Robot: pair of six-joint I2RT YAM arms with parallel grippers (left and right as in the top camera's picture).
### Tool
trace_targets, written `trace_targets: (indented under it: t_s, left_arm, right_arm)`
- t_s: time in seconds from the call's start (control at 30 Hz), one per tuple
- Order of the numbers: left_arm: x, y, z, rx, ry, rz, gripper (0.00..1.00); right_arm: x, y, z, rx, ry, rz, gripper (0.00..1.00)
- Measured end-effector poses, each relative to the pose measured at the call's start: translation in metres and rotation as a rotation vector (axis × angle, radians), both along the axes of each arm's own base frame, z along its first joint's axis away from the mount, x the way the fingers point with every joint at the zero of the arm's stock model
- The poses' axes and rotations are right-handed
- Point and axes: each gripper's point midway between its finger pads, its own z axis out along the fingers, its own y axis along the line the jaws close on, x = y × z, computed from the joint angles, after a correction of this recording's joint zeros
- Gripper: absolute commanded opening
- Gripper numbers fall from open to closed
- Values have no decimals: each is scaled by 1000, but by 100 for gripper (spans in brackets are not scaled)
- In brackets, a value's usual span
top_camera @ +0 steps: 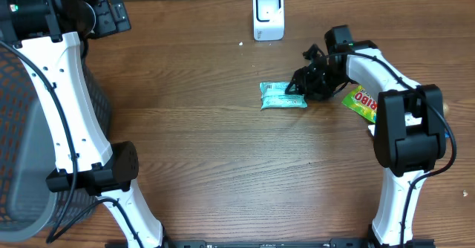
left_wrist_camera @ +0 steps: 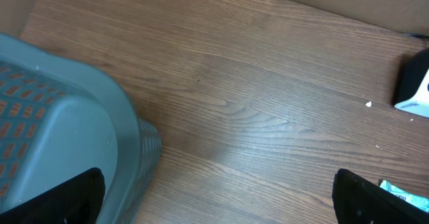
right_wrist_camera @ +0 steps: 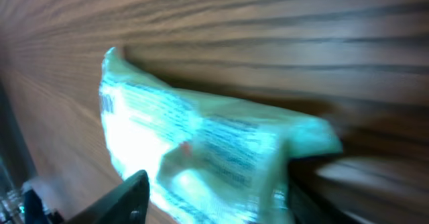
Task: Scan the item barcode
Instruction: 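Regrasp the teal pack by its end with the right gripper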
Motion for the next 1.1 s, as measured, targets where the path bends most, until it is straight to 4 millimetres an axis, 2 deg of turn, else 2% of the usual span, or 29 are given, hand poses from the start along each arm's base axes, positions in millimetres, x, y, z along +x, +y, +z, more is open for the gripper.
trace_targets:
  t_s: [0.2, 0.5, 0.6, 0.63, 0.7, 0.8, 1.1]
  left_arm:
    - [0, 0, 0, 0, 0, 0, 100]
    - [0, 0, 0, 0, 0, 0, 99]
    - [0, 0, 0, 0, 0, 0, 100]
    - [0, 0, 0, 0, 0, 0, 100]
    - [0, 0, 0, 0, 0, 0, 99]
    - [0, 0, 0, 0, 0, 0, 100]
    - [0, 0, 0, 0, 0, 0, 100]
  right_arm:
    - [-5, 12, 3, 25, 9, 24, 75]
    - [3, 11, -6, -4, 32, -129, 59]
    - [5, 11, -8, 1, 45, -176, 49]
    - [6, 11, -8, 0, 51, -189, 36]
    - [7, 9, -11, -10, 52, -209, 26]
    - [7, 12, -13, -3, 57, -217, 5]
    - [6, 25, -11, 17, 34, -180, 4]
